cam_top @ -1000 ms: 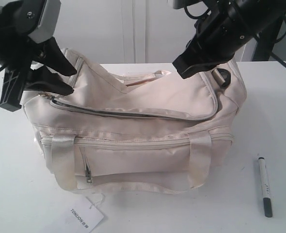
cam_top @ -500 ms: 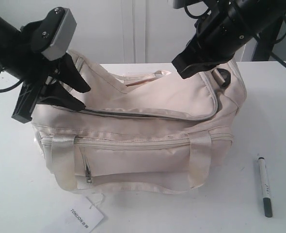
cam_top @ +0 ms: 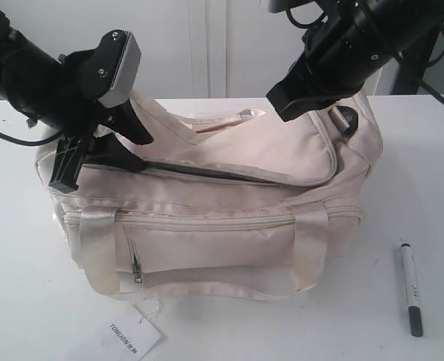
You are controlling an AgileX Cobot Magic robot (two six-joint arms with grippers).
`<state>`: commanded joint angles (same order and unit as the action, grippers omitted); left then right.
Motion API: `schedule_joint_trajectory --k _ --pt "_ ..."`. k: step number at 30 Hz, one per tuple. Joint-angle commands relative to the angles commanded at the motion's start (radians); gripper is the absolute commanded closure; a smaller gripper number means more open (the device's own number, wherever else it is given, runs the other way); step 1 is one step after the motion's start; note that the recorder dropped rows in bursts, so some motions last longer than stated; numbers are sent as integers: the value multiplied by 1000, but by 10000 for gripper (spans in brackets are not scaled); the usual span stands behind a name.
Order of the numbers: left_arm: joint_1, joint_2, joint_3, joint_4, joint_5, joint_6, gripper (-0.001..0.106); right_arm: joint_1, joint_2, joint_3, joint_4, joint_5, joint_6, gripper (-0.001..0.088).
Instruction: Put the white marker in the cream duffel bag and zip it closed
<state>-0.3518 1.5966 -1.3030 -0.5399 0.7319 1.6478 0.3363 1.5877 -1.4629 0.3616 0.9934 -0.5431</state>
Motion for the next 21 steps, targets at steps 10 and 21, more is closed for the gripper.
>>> schedule_joint_trajectory --k 10,21 --pt "0 -4 0 146 -30 -36 665 0 0 0 0 -5 0 868" --pt "0 -4 0 189 -34 -41 764 0 0 0 0 -10 0 868"
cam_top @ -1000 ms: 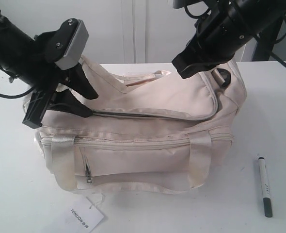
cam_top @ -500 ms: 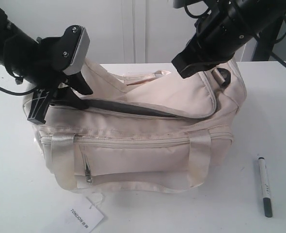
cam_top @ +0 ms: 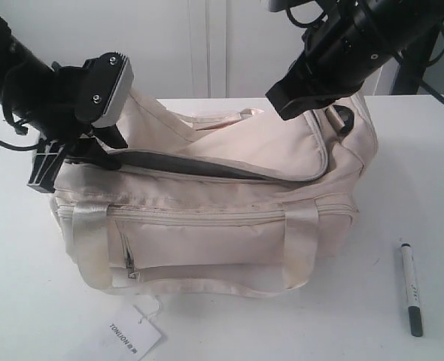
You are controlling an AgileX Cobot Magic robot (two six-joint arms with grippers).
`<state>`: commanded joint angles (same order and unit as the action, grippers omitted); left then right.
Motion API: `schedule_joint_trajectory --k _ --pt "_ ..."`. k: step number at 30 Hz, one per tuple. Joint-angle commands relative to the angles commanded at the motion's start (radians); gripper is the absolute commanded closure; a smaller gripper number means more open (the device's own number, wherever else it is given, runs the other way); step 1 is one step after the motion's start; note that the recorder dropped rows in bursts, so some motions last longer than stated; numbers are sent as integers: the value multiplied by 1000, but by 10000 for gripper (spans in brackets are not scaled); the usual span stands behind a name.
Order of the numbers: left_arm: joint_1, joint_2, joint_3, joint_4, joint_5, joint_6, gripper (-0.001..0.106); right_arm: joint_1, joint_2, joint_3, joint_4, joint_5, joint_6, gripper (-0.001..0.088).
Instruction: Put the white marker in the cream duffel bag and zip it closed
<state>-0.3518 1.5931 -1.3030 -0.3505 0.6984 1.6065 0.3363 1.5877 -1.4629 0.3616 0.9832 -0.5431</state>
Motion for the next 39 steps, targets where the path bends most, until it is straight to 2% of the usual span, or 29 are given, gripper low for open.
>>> schedule_joint_trajectory --k 6,7,19,23,34,39 --pt "0 0 0 -44 5 -40 1043 0 0 0 0 -4 0 868" --pt "0 0 0 -66 5 -40 1053 0 0 0 0 -4 0 868" --pt "0 0 -2 -309 8 -43 1053 0 0 0 0 -4 0 868" --pt "0 0 -2 -367 13 -146 1053 0 0 0 0 -4 0 868" --pt "0 0 -2 -381 13 -354 1053 0 0 0 0 -4 0 868" --pt "0 0 -2 -381 13 -381 1053 0 0 0 0 -4 0 868"
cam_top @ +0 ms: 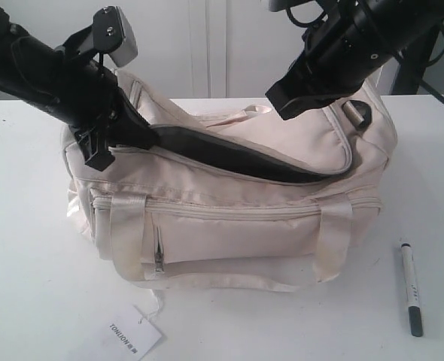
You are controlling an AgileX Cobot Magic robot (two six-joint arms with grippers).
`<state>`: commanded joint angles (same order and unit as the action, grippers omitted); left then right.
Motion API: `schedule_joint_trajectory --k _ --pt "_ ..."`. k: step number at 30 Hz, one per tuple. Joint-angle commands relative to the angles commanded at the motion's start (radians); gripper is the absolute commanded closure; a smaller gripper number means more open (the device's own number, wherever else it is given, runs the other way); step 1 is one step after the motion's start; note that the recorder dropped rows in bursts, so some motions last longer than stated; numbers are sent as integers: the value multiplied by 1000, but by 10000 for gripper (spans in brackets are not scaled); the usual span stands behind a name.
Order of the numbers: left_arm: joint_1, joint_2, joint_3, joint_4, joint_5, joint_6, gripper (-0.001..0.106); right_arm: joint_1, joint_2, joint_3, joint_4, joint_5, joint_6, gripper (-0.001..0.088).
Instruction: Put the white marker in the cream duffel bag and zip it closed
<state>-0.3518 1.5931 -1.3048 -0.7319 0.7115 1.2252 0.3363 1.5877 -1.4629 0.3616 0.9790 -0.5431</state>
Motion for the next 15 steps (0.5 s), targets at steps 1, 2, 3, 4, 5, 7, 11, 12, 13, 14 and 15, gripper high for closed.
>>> schedule_joint_trajectory --k 1,2,3,4,5,7,11,12,13,14,15 --pt "0 0 0 0 0 0 1053 0 0 0 0 0 0 868" --pt "0 0 0 0 0 0 1053 0 0 0 0 0 0 868" --pt "0 0 0 0 0 0 1053 0 0 0 0 0 0 868" --pt "0 0 0 0 0 0 1053 0 0 0 0 0 0 868" --pt "0 0 0 0 0 0 1053 0 0 0 0 0 0 868" --pt "0 0 0 0 0 0 1053 0 0 0 0 0 0 868" --pt "0 0 0 -70 0 0 1053 0 0 0 0 0 0 868" --pt "0 0 0 -100 0 0 1053 0 0 0 0 0 0 868" --pt "0 0 0 -125 0 0 1053 0 0 0 0 0 0 868" --pt "0 0 0 -151 0 0 1053 0 0 0 0 0 0 868" --pt "0 0 0 -162 0 -2 1053 0 0 0 0 0 0 868"
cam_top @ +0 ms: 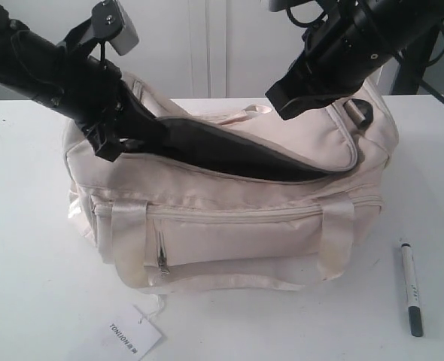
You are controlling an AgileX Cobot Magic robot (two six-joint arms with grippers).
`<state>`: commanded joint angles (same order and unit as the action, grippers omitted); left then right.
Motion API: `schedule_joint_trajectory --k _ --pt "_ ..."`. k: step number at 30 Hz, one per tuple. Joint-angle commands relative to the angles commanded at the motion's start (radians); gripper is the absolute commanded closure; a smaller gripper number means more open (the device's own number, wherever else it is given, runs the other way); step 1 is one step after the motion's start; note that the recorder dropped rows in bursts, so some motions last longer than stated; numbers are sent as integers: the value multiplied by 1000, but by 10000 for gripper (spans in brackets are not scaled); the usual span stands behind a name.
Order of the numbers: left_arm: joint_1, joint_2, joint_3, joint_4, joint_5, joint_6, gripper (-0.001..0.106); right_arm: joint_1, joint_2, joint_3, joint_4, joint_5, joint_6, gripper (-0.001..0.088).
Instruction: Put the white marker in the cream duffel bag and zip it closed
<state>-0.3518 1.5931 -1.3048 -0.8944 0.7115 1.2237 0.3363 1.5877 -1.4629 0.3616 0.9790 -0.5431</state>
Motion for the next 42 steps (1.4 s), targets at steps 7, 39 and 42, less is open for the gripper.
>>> schedule_joint_trajectory --k 7,39,42 --pt "0 0 0 13 -5 -21 1053 0 0 0 0 2 0 868" --pt "2 0 0 5 -89 -421 1053 0 0 36 332 242 -400 868" --pt "2 0 0 5 -89 -432 1053 2 0 67 371 221 -455 868"
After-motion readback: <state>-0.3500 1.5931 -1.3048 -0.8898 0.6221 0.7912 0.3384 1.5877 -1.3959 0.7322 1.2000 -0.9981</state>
